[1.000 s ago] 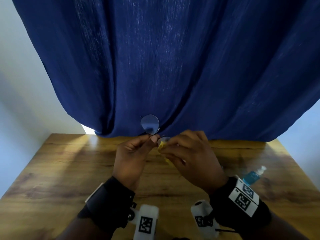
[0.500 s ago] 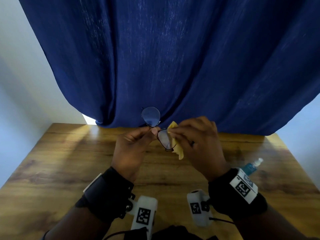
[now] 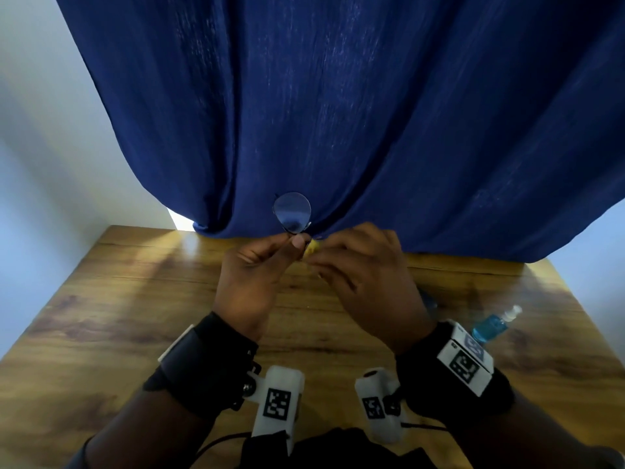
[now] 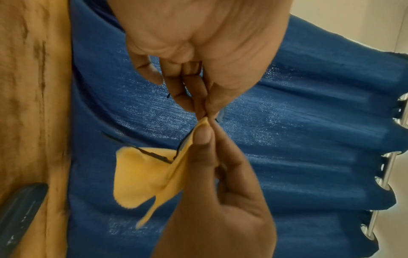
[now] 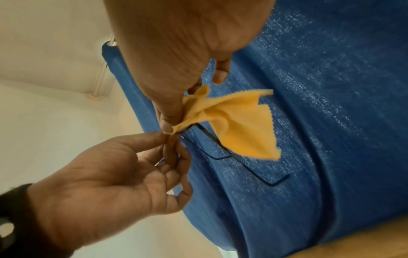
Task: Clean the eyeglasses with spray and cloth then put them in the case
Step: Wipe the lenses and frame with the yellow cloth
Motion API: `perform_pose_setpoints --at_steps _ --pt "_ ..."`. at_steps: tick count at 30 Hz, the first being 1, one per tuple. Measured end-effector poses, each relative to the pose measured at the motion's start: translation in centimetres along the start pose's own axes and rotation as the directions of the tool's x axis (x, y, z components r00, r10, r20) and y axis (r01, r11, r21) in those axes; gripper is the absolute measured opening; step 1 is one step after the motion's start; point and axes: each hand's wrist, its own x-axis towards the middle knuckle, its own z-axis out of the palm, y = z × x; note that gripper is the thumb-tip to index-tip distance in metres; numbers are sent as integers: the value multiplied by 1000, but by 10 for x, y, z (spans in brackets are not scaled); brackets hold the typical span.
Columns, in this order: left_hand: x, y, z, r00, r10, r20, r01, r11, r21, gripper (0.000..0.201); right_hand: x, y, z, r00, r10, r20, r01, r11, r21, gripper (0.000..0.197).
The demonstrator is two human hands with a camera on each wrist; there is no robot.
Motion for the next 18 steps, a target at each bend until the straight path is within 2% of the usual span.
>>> perform_pose_setpoints --at_steps 3,6,8,12,16,18 --pt "5 0 -9 1000 -11 -7 10 1000 -10 21 -9 14 -6 999 31 22 -30 999 -26 16" --pt "6 -3 -7 1000 -1 11 1 1000 -13 19 2 20 -6 991 117 -71 -119 992 -30 15" --pt "4 -2 0 999 17 49 -17 1000 -18 16 10 8 0 991 80 -103 -83 996 -25 20" --pt "8 -4 0 999 6 46 -5 1000 -23 14 -6 0 0 997 -66 -32 64 997 -53 17" --pt "11 -8 -3 1000 -7 30 7 1000 -10 15 -8 17 -10 991 53 -119 -64 994 -92 15" --pt "9 -5 1 998 -10 65 10 1000 3 15 1 12 -8 992 47 -116 -59 993 -104 19"
